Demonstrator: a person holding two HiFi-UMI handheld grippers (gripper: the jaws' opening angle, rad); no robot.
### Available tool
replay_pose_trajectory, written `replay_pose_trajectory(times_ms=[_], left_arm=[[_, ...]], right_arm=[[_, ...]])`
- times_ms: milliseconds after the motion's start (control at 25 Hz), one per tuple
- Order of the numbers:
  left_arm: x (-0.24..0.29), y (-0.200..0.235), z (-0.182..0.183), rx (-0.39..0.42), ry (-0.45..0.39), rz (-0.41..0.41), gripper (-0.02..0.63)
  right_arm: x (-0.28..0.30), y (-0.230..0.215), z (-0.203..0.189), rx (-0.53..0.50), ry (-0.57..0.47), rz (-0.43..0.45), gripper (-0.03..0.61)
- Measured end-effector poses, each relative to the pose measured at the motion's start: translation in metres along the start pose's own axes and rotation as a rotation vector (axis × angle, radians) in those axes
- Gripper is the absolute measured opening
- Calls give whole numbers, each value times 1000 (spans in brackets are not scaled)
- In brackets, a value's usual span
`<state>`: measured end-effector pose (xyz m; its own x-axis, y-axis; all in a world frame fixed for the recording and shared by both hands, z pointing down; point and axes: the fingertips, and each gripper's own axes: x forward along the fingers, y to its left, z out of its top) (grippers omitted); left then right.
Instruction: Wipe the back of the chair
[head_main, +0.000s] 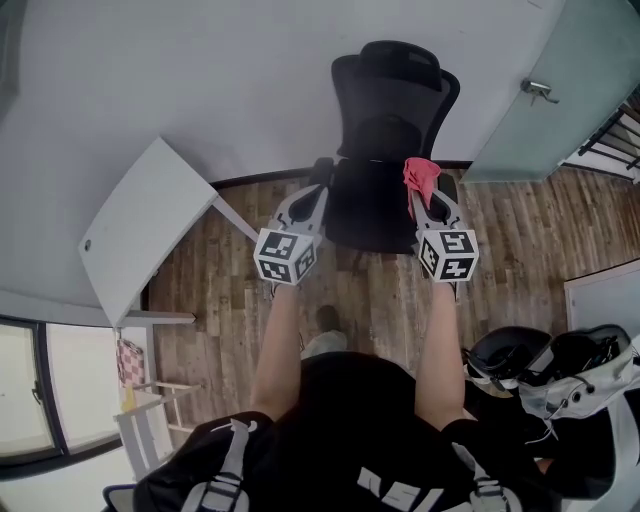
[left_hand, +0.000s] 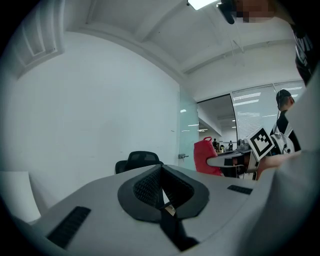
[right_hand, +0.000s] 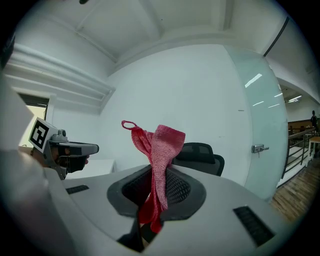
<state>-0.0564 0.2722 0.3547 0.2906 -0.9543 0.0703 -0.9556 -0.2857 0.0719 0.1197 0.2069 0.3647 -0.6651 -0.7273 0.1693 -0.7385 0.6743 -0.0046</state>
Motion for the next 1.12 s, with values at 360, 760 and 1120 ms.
replay_pose_trajectory(times_ms=[360,760,1120], left_arm=[[43,61,-2,-18,20,-74,25],[58,93,-26,-64,56,-141,25],[62,123,-35,-82,65,-139,25]], right_arm=[[75,11,11,-33,29,-55,67],[109,31,0,-20,63,-95,67],[135,32,-4,-18,80,-107,67]])
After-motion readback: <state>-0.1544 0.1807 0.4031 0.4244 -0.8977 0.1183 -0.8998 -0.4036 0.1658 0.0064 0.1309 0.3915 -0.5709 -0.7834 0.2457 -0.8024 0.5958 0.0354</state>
